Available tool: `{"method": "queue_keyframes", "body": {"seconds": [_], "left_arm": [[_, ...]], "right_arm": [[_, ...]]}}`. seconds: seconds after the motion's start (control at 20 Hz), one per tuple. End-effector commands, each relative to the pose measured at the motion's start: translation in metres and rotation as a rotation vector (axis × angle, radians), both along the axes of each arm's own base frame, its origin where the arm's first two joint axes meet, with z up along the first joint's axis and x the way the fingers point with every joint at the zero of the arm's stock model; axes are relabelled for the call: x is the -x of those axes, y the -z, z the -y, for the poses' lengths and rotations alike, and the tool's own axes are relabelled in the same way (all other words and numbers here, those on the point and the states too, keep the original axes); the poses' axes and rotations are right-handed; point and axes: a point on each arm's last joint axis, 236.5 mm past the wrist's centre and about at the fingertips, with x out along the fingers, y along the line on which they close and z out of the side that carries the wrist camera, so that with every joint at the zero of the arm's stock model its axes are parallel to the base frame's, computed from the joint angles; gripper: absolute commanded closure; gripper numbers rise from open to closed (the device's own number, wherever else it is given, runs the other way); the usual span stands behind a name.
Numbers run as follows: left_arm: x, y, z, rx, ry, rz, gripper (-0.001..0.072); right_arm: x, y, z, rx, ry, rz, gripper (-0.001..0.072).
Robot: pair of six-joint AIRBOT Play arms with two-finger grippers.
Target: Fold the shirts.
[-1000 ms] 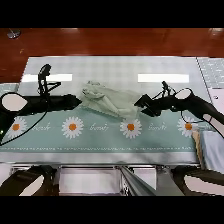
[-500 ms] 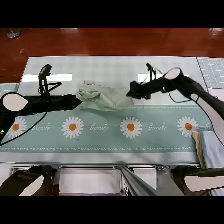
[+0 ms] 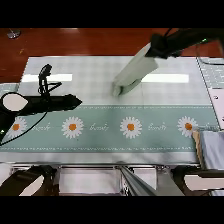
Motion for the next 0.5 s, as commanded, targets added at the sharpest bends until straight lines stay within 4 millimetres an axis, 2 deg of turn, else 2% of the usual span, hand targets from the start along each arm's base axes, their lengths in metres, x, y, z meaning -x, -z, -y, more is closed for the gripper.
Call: {"method": "queue_keyframes", "body": {"seconds": [0.0,0.15,0.25,0.35,0.45], "left_arm": [[0.0,0.0,0.0,0.0,0.001,-0.001,0.0676],[0.0,0.0,0.0,0.0,0.0,0.0,0.0675],[0.0,0.0,0.0,0.0,0.0,-0.001,0.0675],[0.0,0.0,0.0,0.0,0.0,0.0,0.0675],[0.0,0.0,0.0,0.0,0.001,-0.001,0.0675]], "right_arm": [[0.02,-0.049,0.068,0.041,0.153,0.016,0.0695],[0.05,-0.077,0.131,0.032,0.339,-0.001,0.0695],[0.077,-0.085,0.178,0.108,0.505,-0.025,0.0696],[0.115,-0.089,0.233,0.238,0.703,-0.066,0.0697],[0.154,-0.092,0.27,0.312,0.83,-0.118,0.0697]]}}
